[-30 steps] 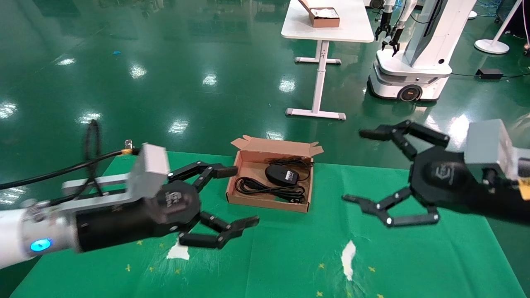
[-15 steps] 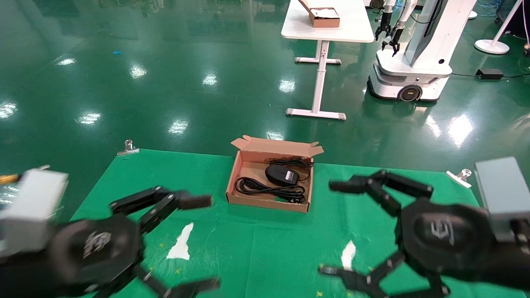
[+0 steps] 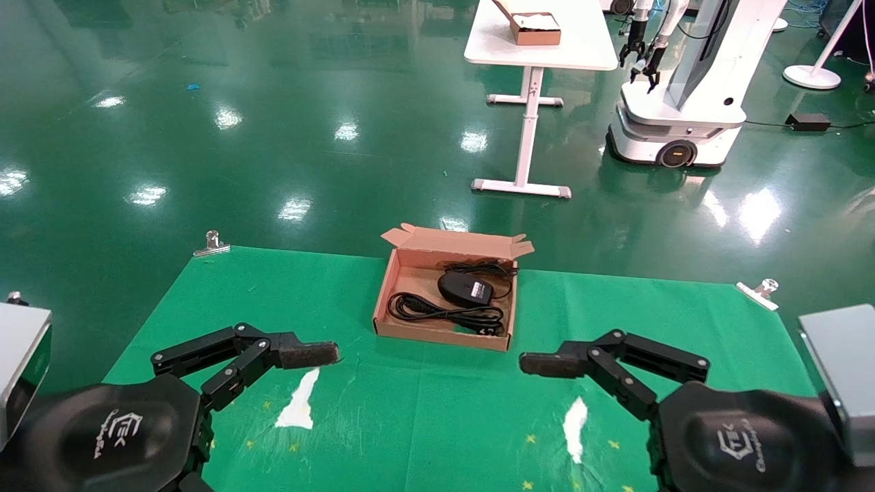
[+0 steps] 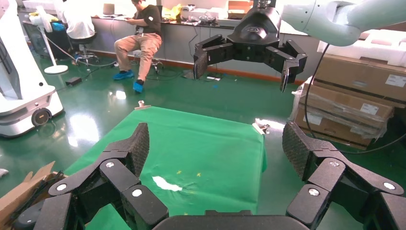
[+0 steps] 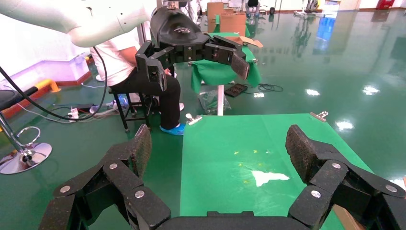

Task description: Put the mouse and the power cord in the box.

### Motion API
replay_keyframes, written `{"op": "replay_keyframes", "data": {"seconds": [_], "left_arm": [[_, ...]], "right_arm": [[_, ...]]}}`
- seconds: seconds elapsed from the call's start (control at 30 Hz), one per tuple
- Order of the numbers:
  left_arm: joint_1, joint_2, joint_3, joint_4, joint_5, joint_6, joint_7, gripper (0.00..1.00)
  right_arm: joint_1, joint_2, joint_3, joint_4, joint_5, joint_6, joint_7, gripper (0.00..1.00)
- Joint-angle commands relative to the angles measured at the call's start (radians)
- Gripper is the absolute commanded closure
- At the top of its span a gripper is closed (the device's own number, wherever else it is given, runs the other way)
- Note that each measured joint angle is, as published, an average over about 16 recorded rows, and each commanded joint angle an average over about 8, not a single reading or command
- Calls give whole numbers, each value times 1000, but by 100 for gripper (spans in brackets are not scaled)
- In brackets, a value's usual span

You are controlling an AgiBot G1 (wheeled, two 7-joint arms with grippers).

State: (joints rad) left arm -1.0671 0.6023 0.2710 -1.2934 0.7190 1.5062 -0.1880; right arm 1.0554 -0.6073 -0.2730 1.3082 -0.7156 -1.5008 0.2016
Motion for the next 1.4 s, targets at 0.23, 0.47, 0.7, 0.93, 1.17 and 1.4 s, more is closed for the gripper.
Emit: {"op": "replay_keyframes", "data": {"seconds": [0.23,0.47,0.7,0.93,1.17,1.4], "left_arm": [[-4,4,4,5,5,-5,0,0],[-5,6,6,7,8,-8,0,0],[-6,7,7,8,10,-9,1,0],[-6,8,7,9,10,-10,1,0],[-7,8,8,9,11,-10,1,0],[-7,9,9,10,11,-11,1,0]], "right_arm": [[9,-2,-3,-12,-6,2,-8,0],[14,-2,-5,-18,-10,4,-11,0],[16,-3,-5,-22,-13,4,-13,0],[18,-3,-6,-23,-14,5,-14,0],[19,-4,-6,-24,-14,5,-15,0],[19,-4,-7,-25,-15,5,-15,0]]}}
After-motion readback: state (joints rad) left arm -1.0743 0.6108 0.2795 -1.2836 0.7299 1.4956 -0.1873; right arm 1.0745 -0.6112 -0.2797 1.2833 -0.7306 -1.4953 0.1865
